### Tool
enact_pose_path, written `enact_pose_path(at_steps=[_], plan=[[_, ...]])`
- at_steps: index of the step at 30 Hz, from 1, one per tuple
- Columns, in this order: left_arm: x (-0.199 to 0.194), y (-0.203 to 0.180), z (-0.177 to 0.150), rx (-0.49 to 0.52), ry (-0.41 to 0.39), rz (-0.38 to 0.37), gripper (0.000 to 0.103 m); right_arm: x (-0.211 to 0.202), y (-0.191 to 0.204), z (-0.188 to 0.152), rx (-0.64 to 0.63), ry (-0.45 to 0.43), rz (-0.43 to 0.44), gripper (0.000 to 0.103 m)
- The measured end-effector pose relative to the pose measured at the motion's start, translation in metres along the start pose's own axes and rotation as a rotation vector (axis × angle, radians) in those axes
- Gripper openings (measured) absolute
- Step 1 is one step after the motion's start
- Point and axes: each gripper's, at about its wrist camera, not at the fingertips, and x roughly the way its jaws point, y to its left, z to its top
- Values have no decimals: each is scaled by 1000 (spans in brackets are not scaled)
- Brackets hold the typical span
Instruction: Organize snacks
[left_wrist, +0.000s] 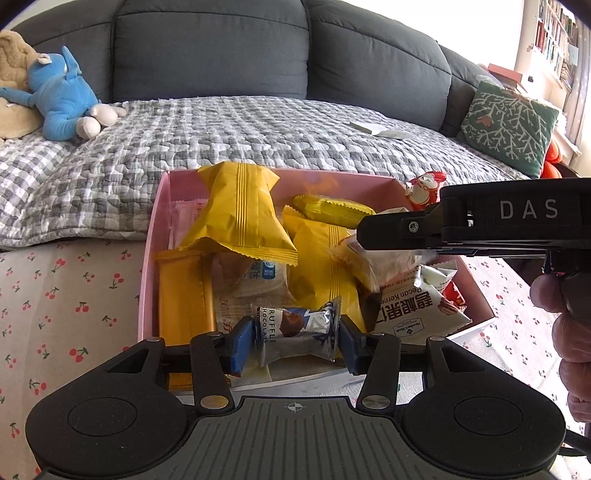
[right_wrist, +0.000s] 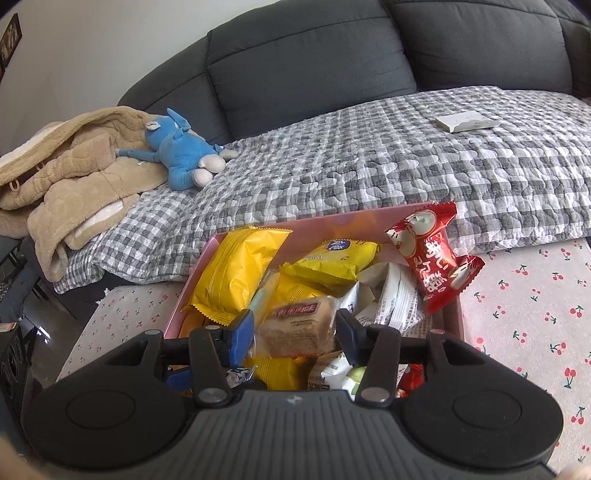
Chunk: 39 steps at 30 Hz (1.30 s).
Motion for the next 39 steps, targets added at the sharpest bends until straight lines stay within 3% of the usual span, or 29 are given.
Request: enact_pose_path(at_steps=[3,9,18,24,31,39], plan=[[0,2,-1,-15,5,0,55,-4,-1,2,-2,-4,-2,48],[-7,3,-2,-15,4,8,61,-17,-4,2,-6,-12,-23,61],[-32,-4,-6,-2,-10,14,76,-42,-6,-5,-27,-8,-67,72],[-53,-10,-14,17,-9,45,88,-58,-4,-16,-43,-1,-94,84],[-72,-16,-31,23,28,108,97,-69,-1,-36,-80,30,-157,95],[-98,-24,-51,-1,103,225,101,-82,14,-58,-143,96,-250,99]])
